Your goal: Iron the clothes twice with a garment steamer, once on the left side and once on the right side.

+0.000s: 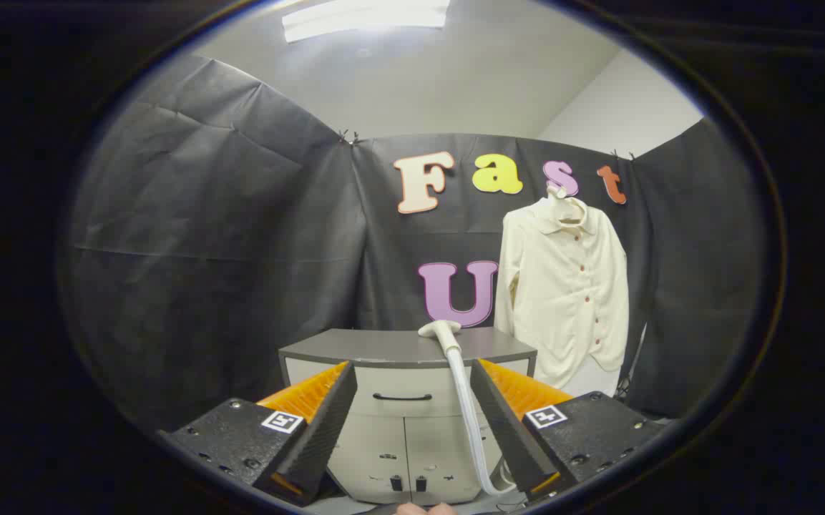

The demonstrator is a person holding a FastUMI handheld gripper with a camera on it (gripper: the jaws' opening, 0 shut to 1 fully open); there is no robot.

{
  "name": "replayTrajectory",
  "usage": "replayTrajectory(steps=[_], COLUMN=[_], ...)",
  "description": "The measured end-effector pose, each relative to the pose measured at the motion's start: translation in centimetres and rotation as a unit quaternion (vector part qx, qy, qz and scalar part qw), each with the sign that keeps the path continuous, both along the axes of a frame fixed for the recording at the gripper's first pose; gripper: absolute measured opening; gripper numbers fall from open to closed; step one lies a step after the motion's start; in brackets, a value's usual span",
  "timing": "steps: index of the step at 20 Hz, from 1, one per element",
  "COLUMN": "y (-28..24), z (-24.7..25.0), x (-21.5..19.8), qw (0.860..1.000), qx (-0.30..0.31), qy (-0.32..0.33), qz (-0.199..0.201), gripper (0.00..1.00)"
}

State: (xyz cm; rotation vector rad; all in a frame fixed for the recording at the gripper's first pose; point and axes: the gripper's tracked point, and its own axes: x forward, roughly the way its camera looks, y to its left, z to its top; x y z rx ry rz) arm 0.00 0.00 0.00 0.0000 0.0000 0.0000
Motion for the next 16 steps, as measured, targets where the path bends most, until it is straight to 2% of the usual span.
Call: replayTrajectory(steps=[16], y=[-0.35], z=[-0.47], x=[0.68], qw=[1.000], qx=[0.004], qy=[0.005], qz=[0.000], gripper=[0.97])
